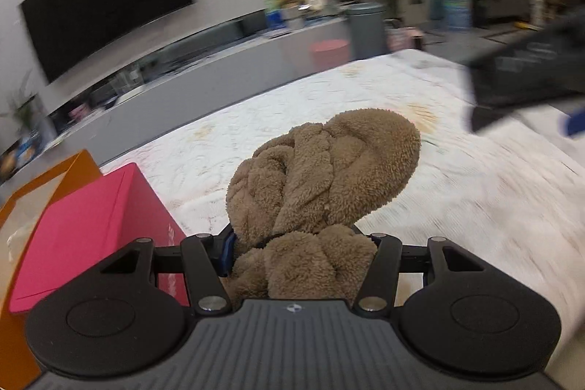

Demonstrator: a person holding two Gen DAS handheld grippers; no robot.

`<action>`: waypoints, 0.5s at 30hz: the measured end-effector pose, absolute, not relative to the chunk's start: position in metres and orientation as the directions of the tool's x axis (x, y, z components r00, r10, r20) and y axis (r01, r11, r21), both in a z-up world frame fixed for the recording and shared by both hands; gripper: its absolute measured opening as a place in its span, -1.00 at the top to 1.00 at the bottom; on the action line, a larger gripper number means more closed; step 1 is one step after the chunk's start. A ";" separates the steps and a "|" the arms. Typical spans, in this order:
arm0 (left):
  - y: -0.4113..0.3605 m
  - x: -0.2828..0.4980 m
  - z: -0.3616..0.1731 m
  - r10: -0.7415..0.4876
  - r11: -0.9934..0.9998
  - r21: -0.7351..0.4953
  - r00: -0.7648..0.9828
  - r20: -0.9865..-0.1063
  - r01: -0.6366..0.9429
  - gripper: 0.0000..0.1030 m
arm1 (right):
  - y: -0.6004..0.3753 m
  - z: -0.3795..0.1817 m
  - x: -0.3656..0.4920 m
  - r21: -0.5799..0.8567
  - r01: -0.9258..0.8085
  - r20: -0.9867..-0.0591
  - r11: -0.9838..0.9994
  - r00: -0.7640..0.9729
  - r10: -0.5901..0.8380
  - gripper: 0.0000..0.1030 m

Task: Organize soft objects
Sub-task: 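Grasp the pink-and-white knitted toy with the right tool while the left holds the plush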

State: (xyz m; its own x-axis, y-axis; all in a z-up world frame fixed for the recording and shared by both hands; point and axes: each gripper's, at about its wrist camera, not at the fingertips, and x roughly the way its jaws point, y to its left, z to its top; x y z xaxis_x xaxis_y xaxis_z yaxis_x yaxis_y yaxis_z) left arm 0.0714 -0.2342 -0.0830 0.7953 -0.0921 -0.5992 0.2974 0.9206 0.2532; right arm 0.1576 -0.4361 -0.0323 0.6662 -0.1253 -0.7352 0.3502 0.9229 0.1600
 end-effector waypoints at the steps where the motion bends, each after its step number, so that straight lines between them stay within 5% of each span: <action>1: -0.228 0.066 -0.082 -0.115 0.916 0.243 0.787 -0.606 0.321 -0.22 | -0.432 -0.032 0.158 0.167 0.347 -0.738 0.923 0.665 -0.116 -0.95; 15: -0.175 0.064 -0.124 -0.207 0.896 0.177 0.735 -0.646 0.408 -0.22 | -0.363 -0.073 0.193 0.026 0.172 -0.812 0.985 0.578 -0.080 -0.95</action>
State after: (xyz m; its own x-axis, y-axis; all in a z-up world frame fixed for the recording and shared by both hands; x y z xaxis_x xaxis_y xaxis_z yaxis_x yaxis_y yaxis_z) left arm 0.0642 -0.1754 -0.1241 0.7348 -0.2066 -0.6460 0.4077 0.8957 0.1773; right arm 0.1930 -0.3630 -0.0725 0.5780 -0.0795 -0.8121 0.1722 0.9847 0.0261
